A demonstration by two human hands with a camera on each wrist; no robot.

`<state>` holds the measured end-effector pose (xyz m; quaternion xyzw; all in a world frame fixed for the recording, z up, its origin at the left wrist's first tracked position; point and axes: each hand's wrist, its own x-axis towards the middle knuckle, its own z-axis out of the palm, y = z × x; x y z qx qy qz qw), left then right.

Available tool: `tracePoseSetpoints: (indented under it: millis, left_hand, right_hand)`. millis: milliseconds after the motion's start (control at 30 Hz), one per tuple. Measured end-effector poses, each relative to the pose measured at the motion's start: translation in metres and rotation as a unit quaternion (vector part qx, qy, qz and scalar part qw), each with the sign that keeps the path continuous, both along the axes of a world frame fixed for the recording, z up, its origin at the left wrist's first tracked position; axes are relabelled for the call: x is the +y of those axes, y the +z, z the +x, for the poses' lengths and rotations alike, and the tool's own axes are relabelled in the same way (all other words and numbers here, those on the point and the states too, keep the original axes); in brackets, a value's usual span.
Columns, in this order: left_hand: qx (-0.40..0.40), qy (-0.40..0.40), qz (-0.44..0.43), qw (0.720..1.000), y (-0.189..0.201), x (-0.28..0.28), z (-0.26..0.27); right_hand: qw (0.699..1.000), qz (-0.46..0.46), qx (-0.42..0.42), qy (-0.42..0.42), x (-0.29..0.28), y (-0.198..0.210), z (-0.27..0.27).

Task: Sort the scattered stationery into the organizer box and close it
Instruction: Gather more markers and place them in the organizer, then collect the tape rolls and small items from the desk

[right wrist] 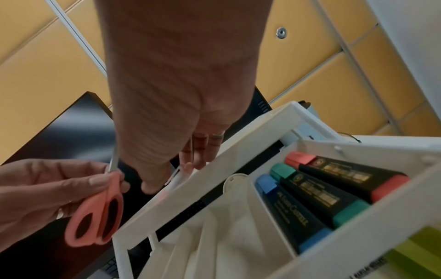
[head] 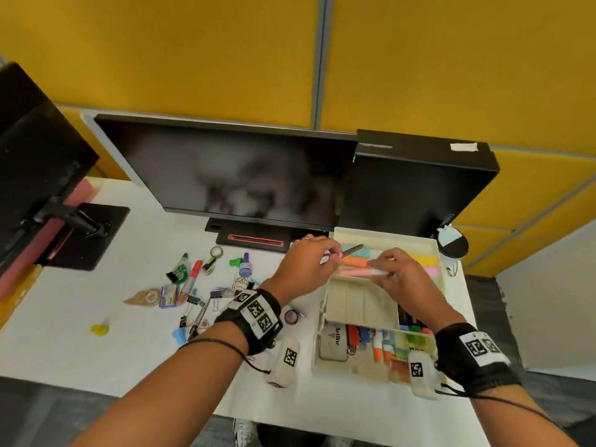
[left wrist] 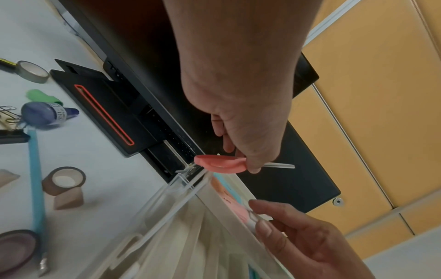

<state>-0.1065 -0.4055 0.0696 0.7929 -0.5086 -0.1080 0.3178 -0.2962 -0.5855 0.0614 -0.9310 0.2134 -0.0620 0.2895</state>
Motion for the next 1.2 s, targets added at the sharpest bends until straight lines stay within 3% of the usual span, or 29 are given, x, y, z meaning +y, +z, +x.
tracePoseSetpoints:
  millis: [100, 300, 533, 700, 800, 900, 1033, 1200]
  left_hand:
    - [-0.018, 0.010, 0.019, 1.000, 0.005, -0.014, -0.005]
    - [-0.061, 0.014, 0.047, 0.997, 0.013, -0.044, -0.019]
    - [-0.213, -0.054, 0.103, 0.970, 0.015, -0.077, -0.044]
    - [-0.263, -0.080, 0.120, 0.954, 0.006, -0.093, -0.059]
    - [-0.237, -0.074, 0.119, 0.961, 0.002, -0.091, -0.059]
    - [-0.158, -0.056, 0.077, 0.983, 0.004, -0.075, -0.052]
    - [-0.089, -0.004, 0.030, 0.996, 0.008, -0.023, -0.025]
    - [-0.041, 0.093, 0.034, 0.994, -0.006, 0.061, 0.021]
  right_hand:
    - [1.000, -0.009, 0.025, 0.016, 0.000, -0.011, -0.002]
    - [0.999, -0.034, -0.032, -0.007, -0.004, -0.024, -0.005]
    - [0.978, 0.023, -0.118, -0.168, -0.014, -0.022, -0.027]
    - [0.969, 0.014, -0.129, -0.212, -0.012, -0.029, -0.053]
    - [0.969, 0.006, -0.134, -0.210, 0.000, -0.027, -0.059]
    - [0.972, 0.002, -0.143, -0.188, 0.022, -0.021, -0.054]
    - [0.979, 0.030, -0.138, -0.146, 0.064, -0.020, -0.031]
    - [0.995, 0.049, -0.065, -0.048, 0.126, -0.038, 0.022]
